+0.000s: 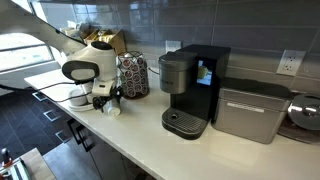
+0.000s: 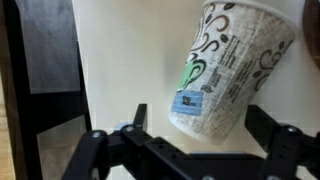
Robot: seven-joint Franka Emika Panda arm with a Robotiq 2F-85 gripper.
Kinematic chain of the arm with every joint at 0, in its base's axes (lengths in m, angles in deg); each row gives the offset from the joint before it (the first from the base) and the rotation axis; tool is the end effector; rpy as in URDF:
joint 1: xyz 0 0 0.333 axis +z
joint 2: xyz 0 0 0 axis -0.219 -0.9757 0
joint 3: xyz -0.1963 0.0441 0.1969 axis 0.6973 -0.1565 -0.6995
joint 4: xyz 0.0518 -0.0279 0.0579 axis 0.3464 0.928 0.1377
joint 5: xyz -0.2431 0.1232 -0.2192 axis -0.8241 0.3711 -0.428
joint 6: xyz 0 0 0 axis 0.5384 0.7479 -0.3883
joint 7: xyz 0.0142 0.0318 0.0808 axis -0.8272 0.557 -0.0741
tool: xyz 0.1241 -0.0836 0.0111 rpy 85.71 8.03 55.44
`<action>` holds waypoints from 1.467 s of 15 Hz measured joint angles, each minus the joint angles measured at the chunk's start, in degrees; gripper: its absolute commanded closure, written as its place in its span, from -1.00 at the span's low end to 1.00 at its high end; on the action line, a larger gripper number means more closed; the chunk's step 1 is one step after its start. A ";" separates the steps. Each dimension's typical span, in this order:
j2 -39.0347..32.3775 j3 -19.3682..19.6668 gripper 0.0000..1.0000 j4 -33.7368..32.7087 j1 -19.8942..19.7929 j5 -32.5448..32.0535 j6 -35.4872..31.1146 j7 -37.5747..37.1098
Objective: Stack the coffee cup on top of the right stacked cups
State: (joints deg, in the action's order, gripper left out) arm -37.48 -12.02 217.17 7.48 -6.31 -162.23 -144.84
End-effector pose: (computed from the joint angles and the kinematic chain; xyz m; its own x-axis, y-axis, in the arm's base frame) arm 0.4213 -0.0167 0.2769 -0.0756 -0.9494 -0.3048 -0.9930 0.0995 -0.0638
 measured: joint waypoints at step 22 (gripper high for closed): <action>3.44 1.61 0.43 -0.93 1.71 4.15 -7.91 13.40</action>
State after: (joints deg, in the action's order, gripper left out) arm -34.04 -10.41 216.24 9.19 -2.15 -170.13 -131.44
